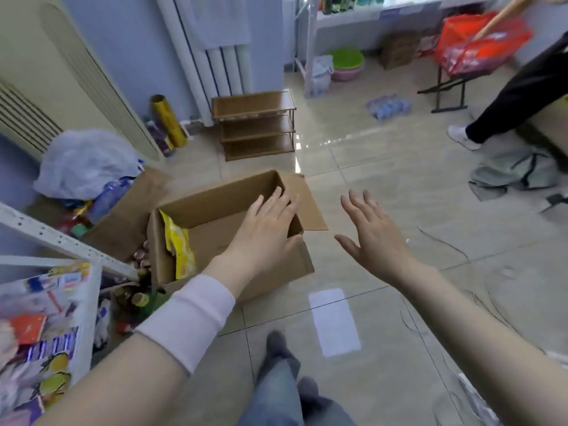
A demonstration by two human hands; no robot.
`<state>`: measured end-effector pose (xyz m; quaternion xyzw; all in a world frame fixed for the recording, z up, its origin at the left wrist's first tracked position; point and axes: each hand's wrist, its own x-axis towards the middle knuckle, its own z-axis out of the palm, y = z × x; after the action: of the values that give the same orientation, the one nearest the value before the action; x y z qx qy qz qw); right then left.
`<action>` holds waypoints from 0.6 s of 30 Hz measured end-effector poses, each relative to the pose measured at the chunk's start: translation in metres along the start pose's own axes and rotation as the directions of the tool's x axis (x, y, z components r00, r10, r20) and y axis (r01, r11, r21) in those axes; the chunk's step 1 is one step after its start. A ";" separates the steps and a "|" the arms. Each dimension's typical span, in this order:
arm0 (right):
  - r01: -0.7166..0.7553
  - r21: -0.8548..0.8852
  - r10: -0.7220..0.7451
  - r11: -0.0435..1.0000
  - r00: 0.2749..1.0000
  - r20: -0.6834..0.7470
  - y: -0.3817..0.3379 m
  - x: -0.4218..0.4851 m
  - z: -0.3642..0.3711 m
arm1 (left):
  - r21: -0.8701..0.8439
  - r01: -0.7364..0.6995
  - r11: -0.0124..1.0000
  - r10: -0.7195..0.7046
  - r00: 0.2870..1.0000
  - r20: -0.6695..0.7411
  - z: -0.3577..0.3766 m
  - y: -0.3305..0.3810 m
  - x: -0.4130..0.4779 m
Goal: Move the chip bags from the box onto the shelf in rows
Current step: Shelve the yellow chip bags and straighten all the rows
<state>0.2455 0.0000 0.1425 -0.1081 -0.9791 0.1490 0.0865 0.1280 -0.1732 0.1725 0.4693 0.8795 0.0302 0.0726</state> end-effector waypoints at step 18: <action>-0.117 0.000 0.117 0.993 0.993 0.026 0.175 0.153 -0.020 | -0.160 0.018 0.987 -0.005 0.997 0.082 0.023 0.019 0.229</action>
<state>0.1351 0.2051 0.1276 -0.1632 -0.9720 0.1561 0.0648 0.0216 0.0273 0.1290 0.4577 0.8733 0.0815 0.1460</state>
